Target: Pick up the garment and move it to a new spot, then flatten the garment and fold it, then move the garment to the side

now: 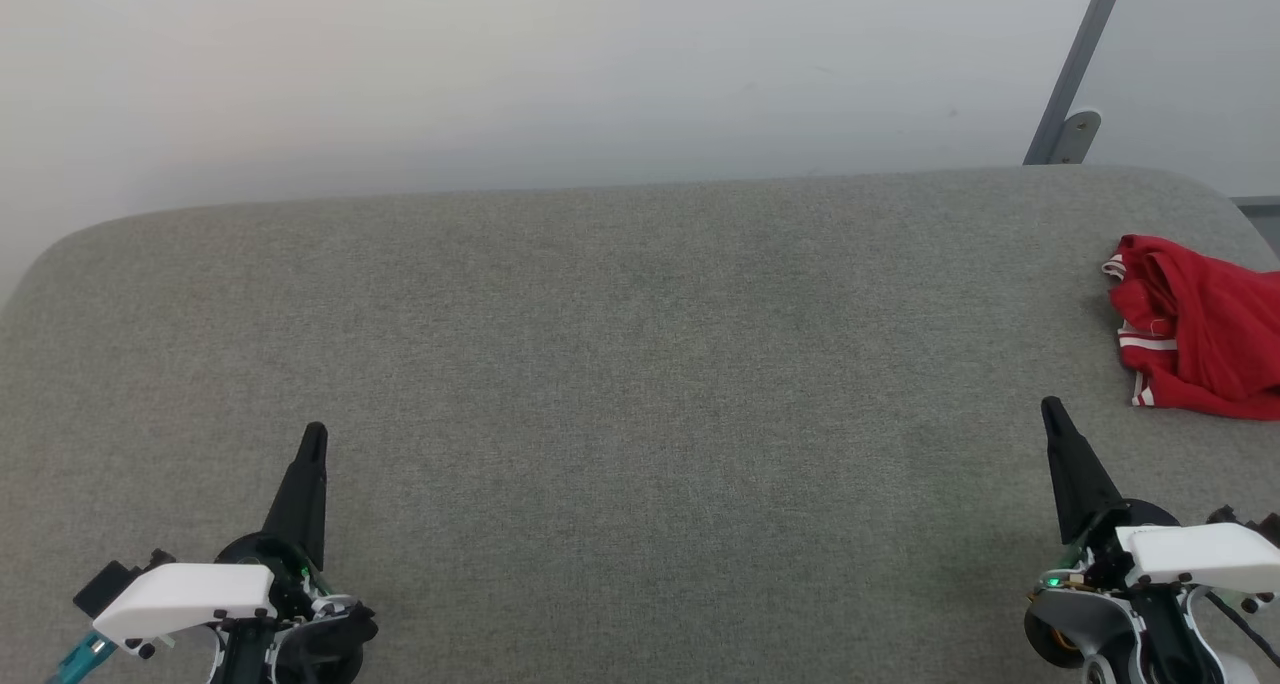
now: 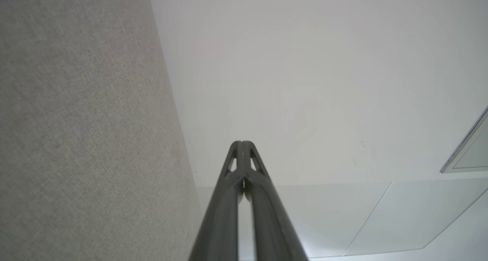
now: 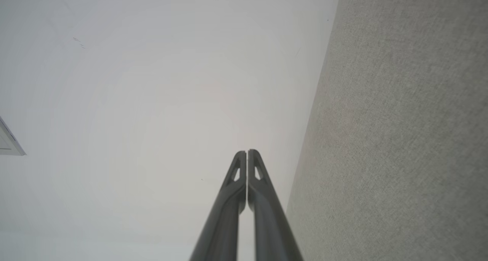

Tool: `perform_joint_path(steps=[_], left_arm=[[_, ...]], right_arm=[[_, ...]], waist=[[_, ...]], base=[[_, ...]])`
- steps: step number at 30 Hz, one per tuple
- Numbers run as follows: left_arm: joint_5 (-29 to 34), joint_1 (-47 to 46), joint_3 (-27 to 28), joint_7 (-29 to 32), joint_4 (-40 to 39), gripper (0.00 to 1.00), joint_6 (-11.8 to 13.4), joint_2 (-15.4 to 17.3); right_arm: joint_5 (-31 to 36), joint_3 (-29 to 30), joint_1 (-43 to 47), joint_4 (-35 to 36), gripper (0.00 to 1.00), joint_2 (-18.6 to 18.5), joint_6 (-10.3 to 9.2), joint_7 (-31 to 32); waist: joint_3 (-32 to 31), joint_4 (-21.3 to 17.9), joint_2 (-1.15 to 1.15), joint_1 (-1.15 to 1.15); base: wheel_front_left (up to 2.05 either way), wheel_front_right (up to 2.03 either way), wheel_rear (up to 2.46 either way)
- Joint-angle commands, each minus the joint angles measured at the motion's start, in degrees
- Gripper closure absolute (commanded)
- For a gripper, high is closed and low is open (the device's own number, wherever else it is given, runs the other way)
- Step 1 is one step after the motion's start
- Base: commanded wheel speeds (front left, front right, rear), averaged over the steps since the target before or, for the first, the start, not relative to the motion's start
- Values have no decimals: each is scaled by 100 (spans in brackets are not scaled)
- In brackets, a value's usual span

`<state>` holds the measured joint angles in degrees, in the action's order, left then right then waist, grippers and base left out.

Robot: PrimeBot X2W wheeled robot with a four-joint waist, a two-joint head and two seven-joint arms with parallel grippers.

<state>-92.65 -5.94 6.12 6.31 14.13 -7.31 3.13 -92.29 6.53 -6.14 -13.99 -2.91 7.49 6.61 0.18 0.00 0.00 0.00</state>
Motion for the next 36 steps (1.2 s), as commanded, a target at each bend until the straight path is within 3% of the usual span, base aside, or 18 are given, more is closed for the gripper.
perform_joint_path(steps=[1,36], left_arm=[[5,-69,24,21,1,100,-32,-9],[24,-71,36,35,0,100,-33,-17]], right_arm=[[-21,7,-25,-11,100,7,0,8],[-22,5,-25,-11,100,7,1,6]], waist=[[0,0,0,0],[0,0,0,0]], base=[[0,0,0],[0,0,0]])
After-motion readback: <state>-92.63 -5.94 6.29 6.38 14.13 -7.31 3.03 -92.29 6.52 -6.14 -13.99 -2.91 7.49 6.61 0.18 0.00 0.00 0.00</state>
